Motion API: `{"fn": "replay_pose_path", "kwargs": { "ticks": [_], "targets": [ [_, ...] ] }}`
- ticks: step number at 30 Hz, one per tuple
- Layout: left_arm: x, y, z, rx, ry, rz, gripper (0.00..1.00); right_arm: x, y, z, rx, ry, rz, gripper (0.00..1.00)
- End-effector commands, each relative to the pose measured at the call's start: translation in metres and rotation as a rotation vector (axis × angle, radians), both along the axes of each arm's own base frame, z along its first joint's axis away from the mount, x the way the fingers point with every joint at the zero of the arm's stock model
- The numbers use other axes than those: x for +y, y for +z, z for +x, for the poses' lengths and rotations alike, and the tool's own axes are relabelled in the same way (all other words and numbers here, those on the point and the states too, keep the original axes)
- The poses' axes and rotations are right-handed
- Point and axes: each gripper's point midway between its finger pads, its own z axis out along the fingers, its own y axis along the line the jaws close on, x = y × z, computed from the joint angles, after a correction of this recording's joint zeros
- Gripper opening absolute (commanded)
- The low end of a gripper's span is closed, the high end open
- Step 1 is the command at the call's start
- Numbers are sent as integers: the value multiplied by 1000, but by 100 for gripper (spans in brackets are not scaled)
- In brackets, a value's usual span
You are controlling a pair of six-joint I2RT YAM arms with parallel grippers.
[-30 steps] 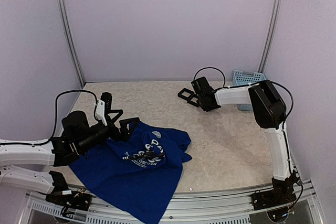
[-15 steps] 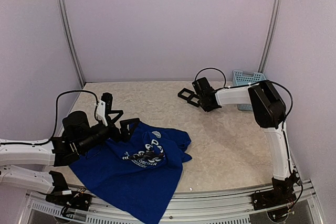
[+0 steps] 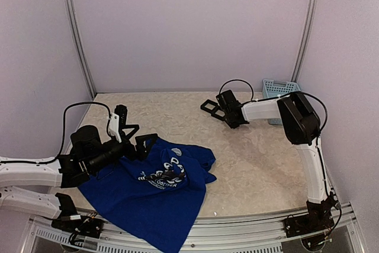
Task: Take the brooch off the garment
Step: Place the brooch in the brooch box.
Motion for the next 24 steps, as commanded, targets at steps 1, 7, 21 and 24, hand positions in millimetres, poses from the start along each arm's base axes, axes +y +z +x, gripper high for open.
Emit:
{"fn": "replay_pose_path", "kwargs": {
  "ticks": [1,7,21,24],
  "targets": [
    [-2,0,2,16,-2,4,99,-5,-4,5,7,-15,-6,10],
    [-2,-1,3,19,-1,7,99,-2,2,5,4,-7,21,22],
    [-4,-2,3,24,-6,10,99,14,35,-1,-17,51,163,42],
    [-5,-4,3,31,-11,12,99,13,45,-3,-32,51,178,47]
  ]
}}
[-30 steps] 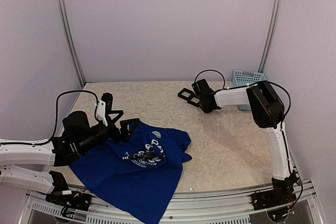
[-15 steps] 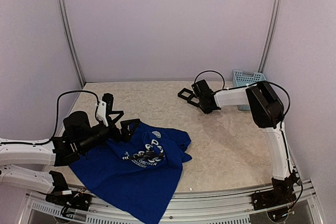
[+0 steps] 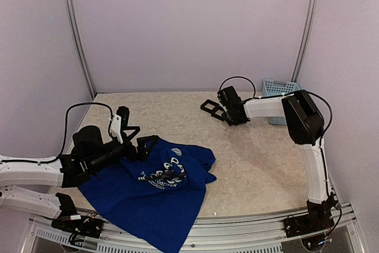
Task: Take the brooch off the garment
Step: Place the brooch in the brooch box.
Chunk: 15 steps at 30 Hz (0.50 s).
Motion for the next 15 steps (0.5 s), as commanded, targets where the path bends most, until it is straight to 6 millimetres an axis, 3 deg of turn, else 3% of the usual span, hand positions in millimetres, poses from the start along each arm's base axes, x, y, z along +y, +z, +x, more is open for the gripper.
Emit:
{"fn": "replay_pose_path", "kwargs": {
  "ticks": [1,8,12,15],
  "targets": [
    [-4,4,2,14,-12,-7,99,0,37,-1,-47,3,80,49],
    [-7,5,0,21,-33,-16,99,17,75,-18,-87,63,203,55],
    [-13,1,0,38,-50,-9,99,37,106,-43,-122,136,292,57],
    [-20,-4,0,62,-76,2,99,52,114,-68,-118,199,358,56]
  ]
}}
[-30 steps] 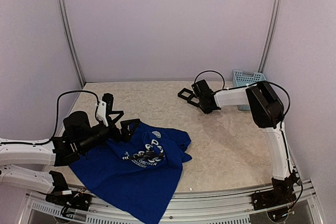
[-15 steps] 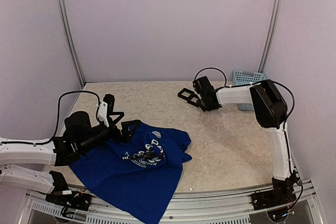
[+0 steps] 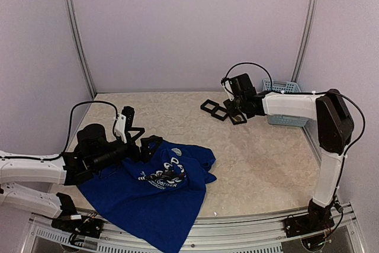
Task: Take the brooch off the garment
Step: Place the brooch in the brooch box, then pick up the crumpled clothing from the center of the board.
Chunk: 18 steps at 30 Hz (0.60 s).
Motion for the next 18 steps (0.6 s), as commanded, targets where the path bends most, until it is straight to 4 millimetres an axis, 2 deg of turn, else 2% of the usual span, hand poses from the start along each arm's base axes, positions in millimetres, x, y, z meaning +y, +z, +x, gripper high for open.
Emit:
{"fn": "replay_pose_path", "kwargs": {
  "ticks": [1,5,10,13,15,16,18],
  "targets": [
    [-12,-2,2,41,-43,3,99,38,28,-38,-31,129,148,56],
    [-19,-5,0,73,-70,5,99,63,38,-78,-17,235,230,56],
    [-21,-4,2,104,-68,26,99,90,32,-142,83,388,394,57],
    [-21,2,-2,122,-86,18,99,95,31,-173,109,464,490,59],
    [-23,0,-9,145,-119,33,99,92,19,-186,138,484,514,59],
    [-21,-7,-12,160,-120,51,99,93,18,-190,147,496,528,59],
    [-13,-24,-15,178,-99,86,99,89,1,-199,183,502,528,58]
  ]
}}
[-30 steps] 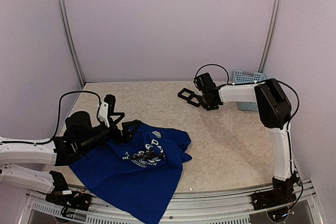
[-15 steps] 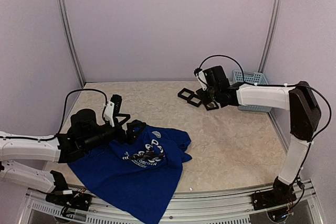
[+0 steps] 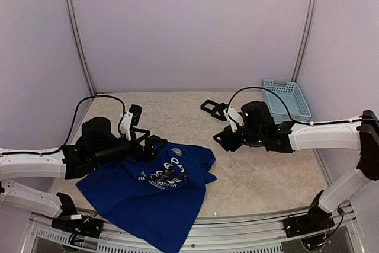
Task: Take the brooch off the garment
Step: Pick up the crumpled clothing from the center of the board.
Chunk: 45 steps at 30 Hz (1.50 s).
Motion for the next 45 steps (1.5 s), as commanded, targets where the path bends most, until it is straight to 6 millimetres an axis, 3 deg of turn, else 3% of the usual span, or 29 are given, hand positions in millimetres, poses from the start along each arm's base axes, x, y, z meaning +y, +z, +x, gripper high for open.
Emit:
{"fn": "replay_pose_path", "kwargs": {
  "ticks": [1,5,12,14,20,22,25,28,31,33,34,37,40,44,45],
  "targets": [
    [12,-30,-10,65,1,74,99,9,-15,-24,75,78,100,58],
    [-2,-29,-13,87,-53,65,99,16,-27,-30,120,110,112,58],
    [-38,-73,-21,167,-124,216,99,27,-40,-35,141,130,81,57],
    [-42,-89,-18,190,-113,266,99,27,-47,-33,151,119,65,57],
    [-47,-110,-15,232,-105,326,97,40,-75,-35,205,143,14,57],
    [-46,-113,-12,229,-86,334,88,44,-89,-36,231,151,-11,57],
    [-43,-113,-10,225,-73,339,63,51,-104,-38,267,170,-32,54],
    [-42,-110,-11,215,-72,328,40,55,-111,-39,284,174,-45,44],
    [-40,-105,-11,203,-69,317,16,53,-112,-37,282,162,-52,25],
    [-39,-103,-11,196,-67,314,6,52,-109,-35,267,150,-53,7],
    [-38,-102,-11,193,-65,312,2,51,-108,-34,264,146,-52,3],
    [-35,-97,-11,172,-62,310,0,46,-103,-31,242,117,-53,0],
    [-38,-78,-22,94,-122,284,0,38,-98,-26,217,70,-63,0],
    [-53,-28,-79,-90,-415,151,0,32,-75,-25,158,56,-40,0],
    [-52,-12,-90,-134,-454,119,0,33,-60,-27,128,79,-11,6]
  ]
}}
